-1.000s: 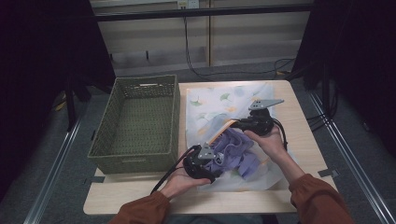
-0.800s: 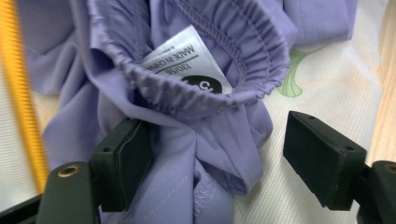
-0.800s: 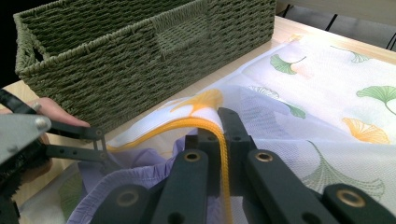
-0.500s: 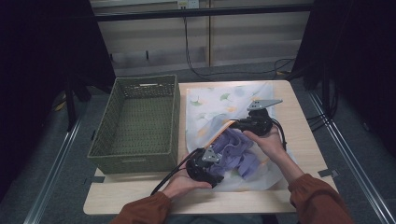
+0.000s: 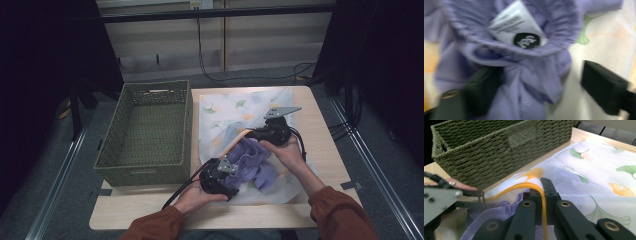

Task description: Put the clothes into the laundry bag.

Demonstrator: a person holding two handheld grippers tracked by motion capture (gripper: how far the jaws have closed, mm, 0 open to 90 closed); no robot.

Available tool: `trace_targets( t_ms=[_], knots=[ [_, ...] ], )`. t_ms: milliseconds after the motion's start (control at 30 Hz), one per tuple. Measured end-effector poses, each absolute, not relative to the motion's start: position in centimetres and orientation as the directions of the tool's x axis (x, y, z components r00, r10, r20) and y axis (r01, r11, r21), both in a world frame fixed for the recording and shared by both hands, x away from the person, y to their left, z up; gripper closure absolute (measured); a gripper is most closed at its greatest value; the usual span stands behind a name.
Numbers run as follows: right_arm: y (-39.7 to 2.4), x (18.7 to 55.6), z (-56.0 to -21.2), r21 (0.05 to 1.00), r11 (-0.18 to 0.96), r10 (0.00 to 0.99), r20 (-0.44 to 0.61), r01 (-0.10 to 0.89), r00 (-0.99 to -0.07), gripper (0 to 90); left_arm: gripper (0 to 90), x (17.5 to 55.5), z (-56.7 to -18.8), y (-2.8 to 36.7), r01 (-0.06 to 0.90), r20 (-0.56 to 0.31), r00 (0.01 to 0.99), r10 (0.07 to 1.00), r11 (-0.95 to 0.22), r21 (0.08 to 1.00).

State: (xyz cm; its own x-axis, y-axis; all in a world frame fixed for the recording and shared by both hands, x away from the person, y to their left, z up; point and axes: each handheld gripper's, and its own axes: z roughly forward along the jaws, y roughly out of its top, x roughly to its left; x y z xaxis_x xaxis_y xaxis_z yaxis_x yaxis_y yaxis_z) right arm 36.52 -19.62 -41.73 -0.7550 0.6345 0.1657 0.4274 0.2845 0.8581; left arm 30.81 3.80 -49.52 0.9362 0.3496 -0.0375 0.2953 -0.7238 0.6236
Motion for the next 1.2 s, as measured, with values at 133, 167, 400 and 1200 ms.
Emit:
trace_targets(
  t_ms=[133, 167, 400, 1200],
  knots=[
    [-19.6, 36.5, -41.7, 0.857, 0.286, 0.635, 0.166, 0.429, -0.754, 89.2, 43.2, 31.6, -49.1, 4.1, 0.328, -0.054, 0.923, 0.381, -0.705, 0.629],
    [-19.6, 36.5, -41.7, 0.858, 0.286, 0.633, 0.166, 0.428, -0.756, 89.2, 48.1, 31.9, -48.9, 4.3, 0.299, -0.035, 0.935, 0.354, -0.731, 0.614],
    [-19.6, 36.6, -41.6, 0.859, 0.284, 0.633, 0.166, 0.427, -0.756, 89.2, 76.2, 31.8, -48.3, 3.7, 0.281, -0.006, 0.936, 0.352, -0.734, 0.618],
    [-19.7, 36.6, -41.6, 0.859, 0.266, 0.624, 0.192, 0.438, -0.757, 89.3, 85.5, 31.9, -47.6, 2.4, 0.281, -0.034, 0.941, 0.338, -0.717, 0.638]
  ],
)
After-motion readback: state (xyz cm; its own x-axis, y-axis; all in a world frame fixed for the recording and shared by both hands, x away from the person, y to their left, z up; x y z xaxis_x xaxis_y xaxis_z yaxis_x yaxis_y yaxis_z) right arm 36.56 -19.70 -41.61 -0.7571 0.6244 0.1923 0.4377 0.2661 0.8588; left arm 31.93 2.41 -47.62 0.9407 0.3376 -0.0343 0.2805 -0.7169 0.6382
